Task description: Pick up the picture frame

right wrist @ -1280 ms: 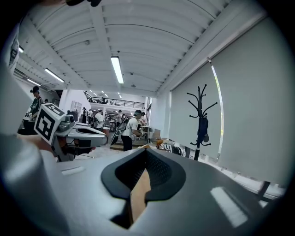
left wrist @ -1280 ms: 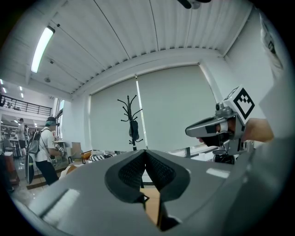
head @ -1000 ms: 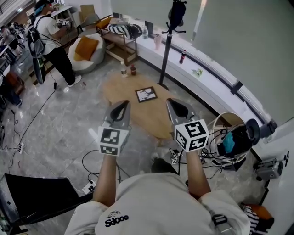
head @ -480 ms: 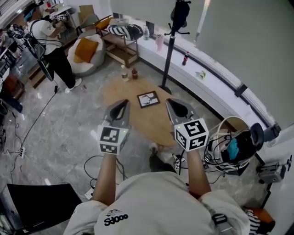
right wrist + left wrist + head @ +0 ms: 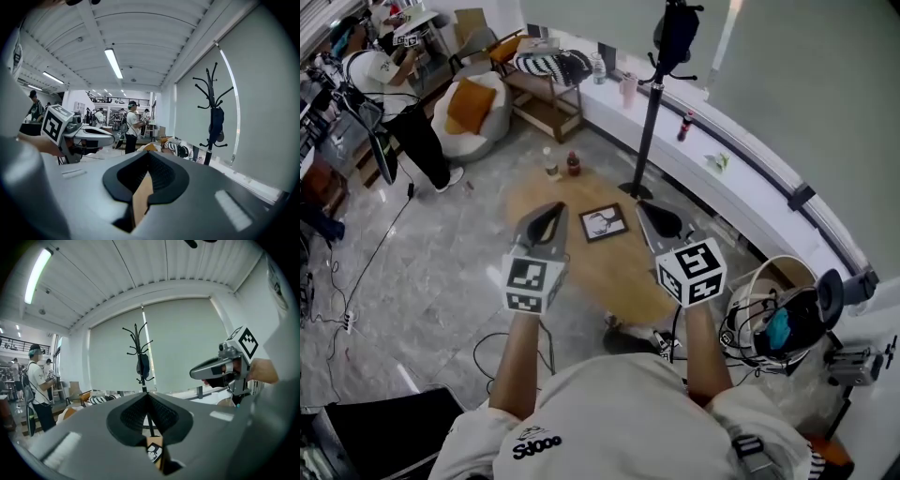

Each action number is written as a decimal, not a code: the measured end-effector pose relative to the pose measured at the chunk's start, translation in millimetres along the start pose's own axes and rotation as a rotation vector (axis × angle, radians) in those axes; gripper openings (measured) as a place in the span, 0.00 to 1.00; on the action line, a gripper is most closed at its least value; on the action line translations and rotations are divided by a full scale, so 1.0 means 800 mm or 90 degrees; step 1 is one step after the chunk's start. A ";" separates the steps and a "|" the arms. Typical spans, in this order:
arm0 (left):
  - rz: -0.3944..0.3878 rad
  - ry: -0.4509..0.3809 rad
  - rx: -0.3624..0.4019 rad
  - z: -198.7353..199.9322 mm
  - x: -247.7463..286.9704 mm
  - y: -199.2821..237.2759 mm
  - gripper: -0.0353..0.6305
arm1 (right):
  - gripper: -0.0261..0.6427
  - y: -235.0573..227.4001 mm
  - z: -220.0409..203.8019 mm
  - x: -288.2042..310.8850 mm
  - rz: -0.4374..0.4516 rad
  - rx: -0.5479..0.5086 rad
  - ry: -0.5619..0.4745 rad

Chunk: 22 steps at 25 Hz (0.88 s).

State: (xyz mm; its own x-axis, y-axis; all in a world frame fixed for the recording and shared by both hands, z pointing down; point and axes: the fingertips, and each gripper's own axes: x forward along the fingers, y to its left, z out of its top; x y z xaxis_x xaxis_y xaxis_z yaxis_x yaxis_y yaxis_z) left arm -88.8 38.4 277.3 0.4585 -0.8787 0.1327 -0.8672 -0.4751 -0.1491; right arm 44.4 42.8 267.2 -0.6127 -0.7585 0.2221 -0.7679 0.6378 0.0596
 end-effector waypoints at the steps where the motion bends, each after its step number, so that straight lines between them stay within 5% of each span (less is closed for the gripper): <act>1: -0.001 0.002 -0.001 -0.002 0.013 0.003 0.07 | 0.05 -0.012 -0.003 0.009 -0.001 0.004 0.006; 22: 0.015 0.076 -0.039 -0.050 0.197 0.057 0.07 | 0.05 -0.170 -0.055 0.152 0.010 0.053 0.064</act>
State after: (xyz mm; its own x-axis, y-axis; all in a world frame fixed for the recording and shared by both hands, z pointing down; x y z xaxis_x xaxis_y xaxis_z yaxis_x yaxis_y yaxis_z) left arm -63.7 -119.5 330.5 0.4147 -0.8762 0.2457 -0.8895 -0.4472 -0.0936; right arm 82.8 -129.9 329.2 -0.6061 -0.7289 0.3183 -0.7739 0.6329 -0.0242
